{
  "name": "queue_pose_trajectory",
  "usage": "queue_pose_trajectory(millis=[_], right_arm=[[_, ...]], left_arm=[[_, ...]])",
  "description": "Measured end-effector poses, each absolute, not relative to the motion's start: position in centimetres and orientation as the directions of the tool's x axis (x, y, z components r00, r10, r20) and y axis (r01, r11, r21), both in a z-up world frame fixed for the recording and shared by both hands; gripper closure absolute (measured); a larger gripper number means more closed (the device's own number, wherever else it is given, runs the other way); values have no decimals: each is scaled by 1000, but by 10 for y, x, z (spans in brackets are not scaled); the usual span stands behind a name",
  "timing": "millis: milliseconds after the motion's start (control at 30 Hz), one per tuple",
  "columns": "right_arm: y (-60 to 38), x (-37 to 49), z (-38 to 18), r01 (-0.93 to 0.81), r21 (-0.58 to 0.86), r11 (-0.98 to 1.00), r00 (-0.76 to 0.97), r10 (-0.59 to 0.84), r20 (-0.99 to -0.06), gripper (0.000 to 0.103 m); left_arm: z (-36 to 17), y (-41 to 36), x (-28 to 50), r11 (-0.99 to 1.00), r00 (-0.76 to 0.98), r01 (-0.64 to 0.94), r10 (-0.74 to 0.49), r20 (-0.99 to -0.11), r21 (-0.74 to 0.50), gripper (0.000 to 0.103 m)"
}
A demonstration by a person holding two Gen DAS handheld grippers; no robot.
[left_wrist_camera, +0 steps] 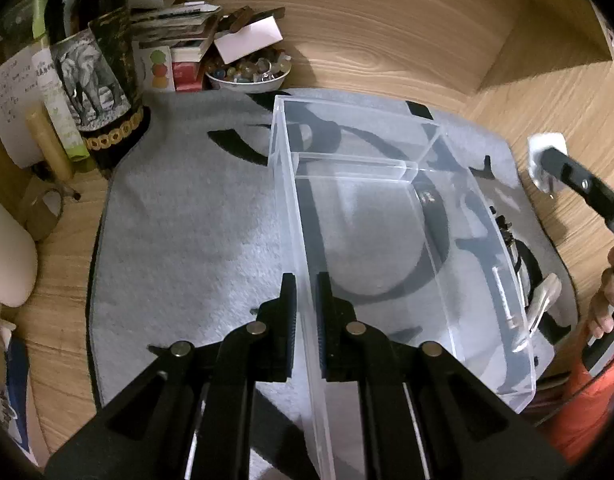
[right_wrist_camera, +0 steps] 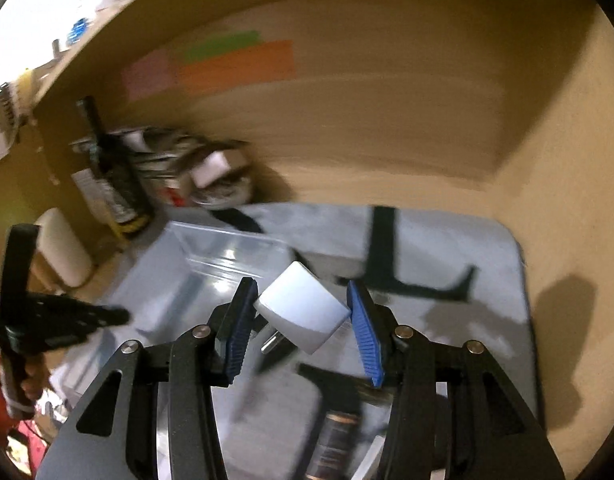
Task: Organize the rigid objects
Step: 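Carry the white plug adapter into the box and open the right tool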
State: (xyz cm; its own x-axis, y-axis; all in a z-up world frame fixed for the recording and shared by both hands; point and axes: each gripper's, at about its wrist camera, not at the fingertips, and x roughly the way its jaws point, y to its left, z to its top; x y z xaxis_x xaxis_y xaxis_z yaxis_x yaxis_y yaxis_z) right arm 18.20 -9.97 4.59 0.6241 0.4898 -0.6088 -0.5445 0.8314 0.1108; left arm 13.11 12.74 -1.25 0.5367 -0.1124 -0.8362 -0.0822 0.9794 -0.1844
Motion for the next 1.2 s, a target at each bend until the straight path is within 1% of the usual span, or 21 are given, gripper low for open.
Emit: queue_pose_trajectory(millis=[133,267,467,567,700,833,1000,1033,1100,1133,1167,1200], right_arm=[[-67,182,44,-597,91,797,589,512,-625,60],[-38,188,33,-635,71,769,544,511,-666,60],[2,199,7,-684,52,728,458,483,-747,60],[15,202,-1,-696,30,717,440,460,-771,60],[30,208,-16,-719,40,694,378,439,-815,60],[34,206,-19,-733,17,680,364,413,-835,60],[33,206,-24,-744,38,667,328,415,-849,59],[33,206,-24,-744,37,667,329,415,-848,58],[32,204,-23,-746,31,665,337,417,-844,51],[31,203,-22,-747,29,664,342,422,-839,45],[28,202,-20,-745,29,667,353,431,-830,42],[26,203,-19,-743,34,668,356,438,-826,41]], left_arm=[[-13,125,132,984,539,-78,-96,-837,-163,95],[-14,126,132,984,542,-76,-96,-835,-162,95],[-14,125,131,984,546,-73,-95,-832,-160,95],[-15,126,131,983,549,-76,-98,-830,-167,95],[-15,126,131,982,549,-81,-100,-830,-172,95],[-14,126,130,982,549,-82,-98,-830,-171,95],[-15,126,131,982,544,-88,-94,-834,-168,95],[-16,126,131,982,544,-90,-93,-834,-167,95],[-17,125,131,983,543,-92,-87,-835,-162,95],[-17,125,131,983,544,-93,-86,-835,-161,95],[-17,124,130,983,544,-93,-85,-835,-160,95],[-18,125,131,983,543,-93,-86,-835,-161,95]])
